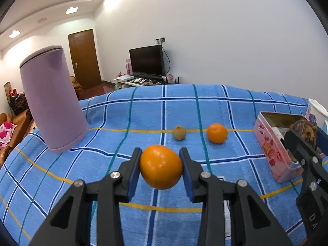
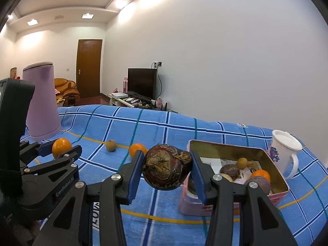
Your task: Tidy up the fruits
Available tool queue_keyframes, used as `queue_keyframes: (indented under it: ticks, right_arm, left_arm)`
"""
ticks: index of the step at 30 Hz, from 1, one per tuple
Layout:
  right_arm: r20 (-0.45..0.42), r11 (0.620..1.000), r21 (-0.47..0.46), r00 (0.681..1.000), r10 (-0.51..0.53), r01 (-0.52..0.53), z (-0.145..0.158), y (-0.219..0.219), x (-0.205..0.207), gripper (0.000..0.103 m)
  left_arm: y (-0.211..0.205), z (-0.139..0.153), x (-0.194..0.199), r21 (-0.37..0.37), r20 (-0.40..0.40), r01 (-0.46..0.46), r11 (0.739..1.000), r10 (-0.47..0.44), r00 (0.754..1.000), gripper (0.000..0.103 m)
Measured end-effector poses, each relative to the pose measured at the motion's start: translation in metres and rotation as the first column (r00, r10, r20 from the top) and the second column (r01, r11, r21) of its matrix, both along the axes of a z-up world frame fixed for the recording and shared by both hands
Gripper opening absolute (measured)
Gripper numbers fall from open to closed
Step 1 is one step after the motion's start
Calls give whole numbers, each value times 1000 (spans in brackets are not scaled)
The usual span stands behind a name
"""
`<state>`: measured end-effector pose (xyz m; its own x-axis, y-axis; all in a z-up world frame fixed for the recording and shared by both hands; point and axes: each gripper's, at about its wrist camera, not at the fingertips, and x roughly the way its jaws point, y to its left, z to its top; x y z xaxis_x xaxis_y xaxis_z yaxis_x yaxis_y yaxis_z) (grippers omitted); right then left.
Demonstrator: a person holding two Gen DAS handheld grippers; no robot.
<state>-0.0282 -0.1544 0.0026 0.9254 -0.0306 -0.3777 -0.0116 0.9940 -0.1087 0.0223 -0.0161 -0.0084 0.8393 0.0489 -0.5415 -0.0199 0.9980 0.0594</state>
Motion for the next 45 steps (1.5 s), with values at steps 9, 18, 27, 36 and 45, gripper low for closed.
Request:
queue_keyframes:
  ticks: [9, 18, 27, 36, 45]
  right_arm:
    - [15, 1000, 11, 1000, -27, 27, 5, -22, -4, 47]
    - [28, 998, 13, 998, -62, 62, 8, -42, -5, 47]
    - [47, 994, 13, 993, -107, 106, 12, -64, -9, 47]
    - [51, 988, 17, 987, -153, 153, 14, -89, -9, 47]
    - [50, 979, 45, 979, -200, 198, 17, -114, -8, 47]
  left_arm:
    - [-17, 2, -2, -25, -13, 35, 999, -36, 999, 39]
    - [-39, 10, -5, -7, 10, 67, 998, -67, 998, 39]
    - [-57, 16, -9, -8, 30, 99, 995, -99, 995, 39]
    - [-78, 21, -8, -5, 40, 128, 992, -127, 991, 39]
    - [-101, 23, -5, 1, 48, 165, 986, -165, 985, 39]
